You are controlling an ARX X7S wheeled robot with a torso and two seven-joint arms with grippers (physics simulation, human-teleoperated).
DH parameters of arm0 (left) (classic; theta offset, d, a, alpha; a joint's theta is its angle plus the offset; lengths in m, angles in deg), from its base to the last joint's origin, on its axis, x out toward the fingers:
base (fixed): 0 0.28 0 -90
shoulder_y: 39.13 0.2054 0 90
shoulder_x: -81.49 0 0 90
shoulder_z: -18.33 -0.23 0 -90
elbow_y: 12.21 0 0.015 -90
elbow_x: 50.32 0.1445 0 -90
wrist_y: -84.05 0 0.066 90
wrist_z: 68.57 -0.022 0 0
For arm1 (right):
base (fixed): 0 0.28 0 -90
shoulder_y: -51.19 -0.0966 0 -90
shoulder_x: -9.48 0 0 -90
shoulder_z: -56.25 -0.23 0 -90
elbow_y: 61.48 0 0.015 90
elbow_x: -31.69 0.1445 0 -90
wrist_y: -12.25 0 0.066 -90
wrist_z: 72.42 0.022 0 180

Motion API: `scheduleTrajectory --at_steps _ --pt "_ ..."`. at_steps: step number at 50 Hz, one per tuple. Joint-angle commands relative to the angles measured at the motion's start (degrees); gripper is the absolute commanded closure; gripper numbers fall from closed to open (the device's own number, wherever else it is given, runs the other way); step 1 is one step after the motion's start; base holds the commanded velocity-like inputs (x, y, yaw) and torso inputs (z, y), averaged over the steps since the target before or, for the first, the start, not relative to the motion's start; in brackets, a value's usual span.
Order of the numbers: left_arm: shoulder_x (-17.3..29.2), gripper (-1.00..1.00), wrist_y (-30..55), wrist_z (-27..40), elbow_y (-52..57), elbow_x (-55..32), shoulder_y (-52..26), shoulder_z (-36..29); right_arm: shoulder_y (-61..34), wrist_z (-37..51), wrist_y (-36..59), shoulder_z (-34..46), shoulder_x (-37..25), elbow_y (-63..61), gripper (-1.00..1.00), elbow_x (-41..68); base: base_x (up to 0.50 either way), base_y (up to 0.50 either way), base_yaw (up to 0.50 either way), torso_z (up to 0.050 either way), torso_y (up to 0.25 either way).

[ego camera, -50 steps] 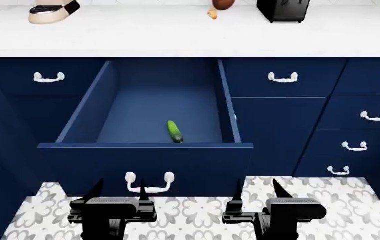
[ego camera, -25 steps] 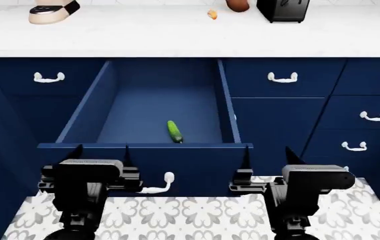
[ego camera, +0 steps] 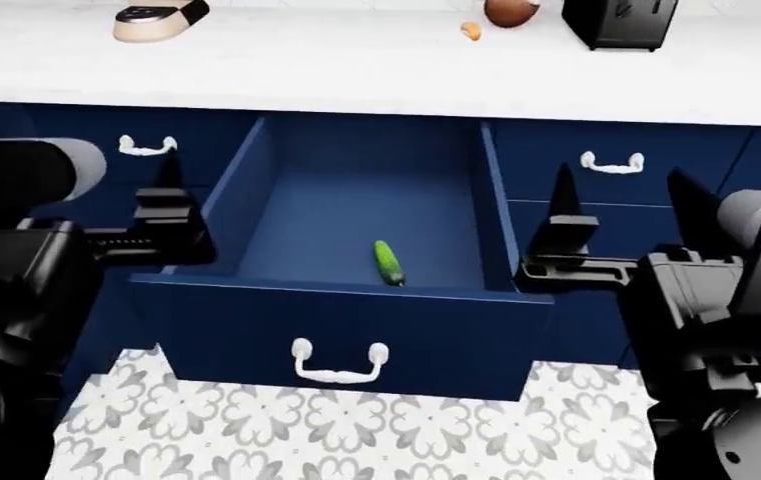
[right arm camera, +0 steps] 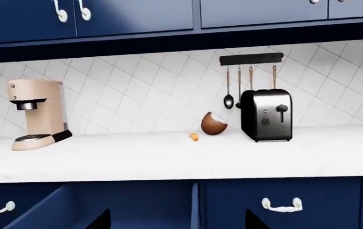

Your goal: Close the right drawer.

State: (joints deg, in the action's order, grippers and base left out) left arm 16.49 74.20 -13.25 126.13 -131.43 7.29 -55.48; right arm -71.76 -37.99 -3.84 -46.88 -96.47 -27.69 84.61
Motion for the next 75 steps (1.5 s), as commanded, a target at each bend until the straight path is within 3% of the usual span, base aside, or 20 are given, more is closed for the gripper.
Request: scheduleTrajectory --at_steps 1,24,49,53,54,75 --pt "4.9 -1.0 2.35 11.35 0.93 -17.87 -5.34 1.7 -4.79 10.06 4.11 -0.2 -5.81 -3.59 -1.0 15.22 0.0 0.0 0.0 0.0 0.0" --pt "6.91 -1.0 -0.51 11.6 1.45 -18.67 -5.76 0.74 -3.25 11.73 -6.62 6.28 -12.01 -3.65 -1.0 14.76 0.05 -0.5 0.0 0.0 0.0" --pt "8.51 -1.0 -3.0 12.18 1.78 -19.7 -6.04 -0.32 -2.07 13.25 -11.25 10.86 -15.31 -2.55 -1.0 13.38 0.4 -0.3 0.0 0.0 0.0" --pt "8.73 -1.0 -3.33 12.17 1.79 -19.77 -6.08 -0.44 -1.56 15.01 -12.94 8.71 -14.48 -1.65 -1.0 15.41 0.13 -0.05 0.0 0.0 0.0" --pt "8.78 -1.0 -3.39 12.17 1.78 -19.79 -6.12 -0.52 -2.82 14.69 -10.76 11.38 -15.93 -2.46 -1.0 13.61 0.0 0.0 0.08 0.0 0.0" --pt "9.66 -1.0 -4.61 11.87 2.01 -19.56 -6.21 -1.22 -3.34 15.46 -12.59 14.74 -17.98 -2.6 -1.0 12.91 -0.03 0.0 0.5 0.0 0.0"
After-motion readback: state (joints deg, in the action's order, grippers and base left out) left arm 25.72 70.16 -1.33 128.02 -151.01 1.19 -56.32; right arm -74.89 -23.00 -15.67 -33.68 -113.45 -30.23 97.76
